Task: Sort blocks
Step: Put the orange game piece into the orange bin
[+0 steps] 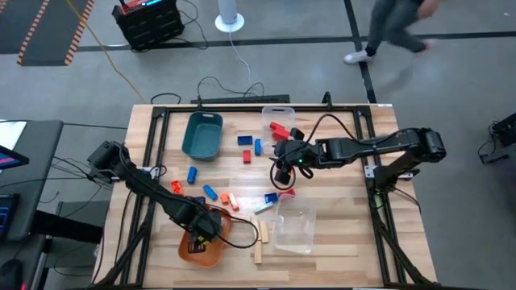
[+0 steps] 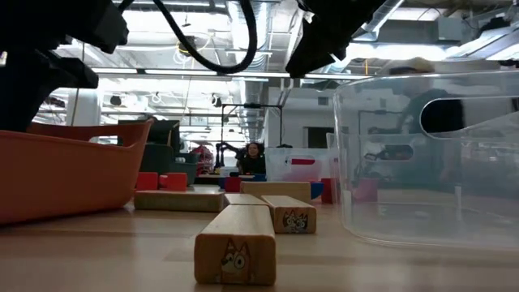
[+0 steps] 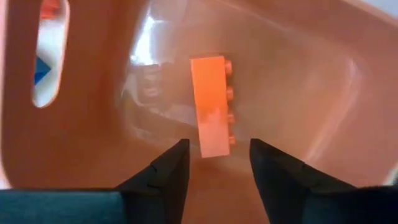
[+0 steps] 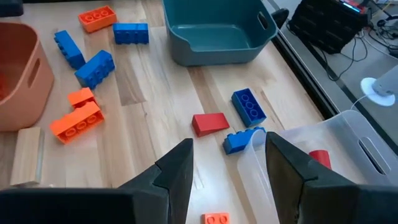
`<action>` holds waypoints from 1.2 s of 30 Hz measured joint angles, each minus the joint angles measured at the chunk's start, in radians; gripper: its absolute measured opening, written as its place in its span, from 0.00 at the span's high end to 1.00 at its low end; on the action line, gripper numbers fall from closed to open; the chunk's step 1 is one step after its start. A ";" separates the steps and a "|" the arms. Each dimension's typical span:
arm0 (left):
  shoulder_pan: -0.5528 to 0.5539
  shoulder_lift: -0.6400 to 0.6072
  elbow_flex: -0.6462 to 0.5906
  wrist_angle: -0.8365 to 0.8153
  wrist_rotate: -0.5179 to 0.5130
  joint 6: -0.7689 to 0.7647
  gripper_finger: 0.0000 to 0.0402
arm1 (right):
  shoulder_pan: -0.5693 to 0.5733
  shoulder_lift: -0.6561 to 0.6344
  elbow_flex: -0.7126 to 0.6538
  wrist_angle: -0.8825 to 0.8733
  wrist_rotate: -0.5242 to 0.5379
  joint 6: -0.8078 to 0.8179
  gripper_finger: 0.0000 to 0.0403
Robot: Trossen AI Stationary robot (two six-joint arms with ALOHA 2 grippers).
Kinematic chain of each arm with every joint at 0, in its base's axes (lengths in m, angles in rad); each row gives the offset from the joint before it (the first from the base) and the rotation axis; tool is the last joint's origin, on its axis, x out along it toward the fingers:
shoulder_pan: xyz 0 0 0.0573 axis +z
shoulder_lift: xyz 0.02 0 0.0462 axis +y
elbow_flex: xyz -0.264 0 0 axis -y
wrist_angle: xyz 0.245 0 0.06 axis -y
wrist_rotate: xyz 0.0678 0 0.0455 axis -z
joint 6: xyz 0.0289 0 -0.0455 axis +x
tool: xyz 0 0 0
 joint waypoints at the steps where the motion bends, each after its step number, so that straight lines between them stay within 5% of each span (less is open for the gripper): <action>1: 0.007 -0.007 0.006 -0.006 0.005 0.008 0.58 | 0.000 0.000 0.000 0.000 0.000 -0.002 0.56; 6: 0.043 -0.058 0.076 -0.032 0.011 0.113 0.57 | -0.001 0.000 0.000 0.002 0.012 -0.010 0.56; 15: 0.151 -0.113 0.122 -0.069 -0.136 0.402 0.57 | 0.002 -0.015 0.000 -0.084 0.030 -0.014 0.56; 24: 0.341 -0.104 0.122 -0.056 -0.131 0.544 0.57 | 0.048 -0.116 -0.040 -0.278 0.219 0.130 0.56; 36: 0.334 -0.113 0.091 -0.519 -0.156 0.496 0.57 | 0.025 -0.235 -0.193 -0.230 0.262 0.158 0.56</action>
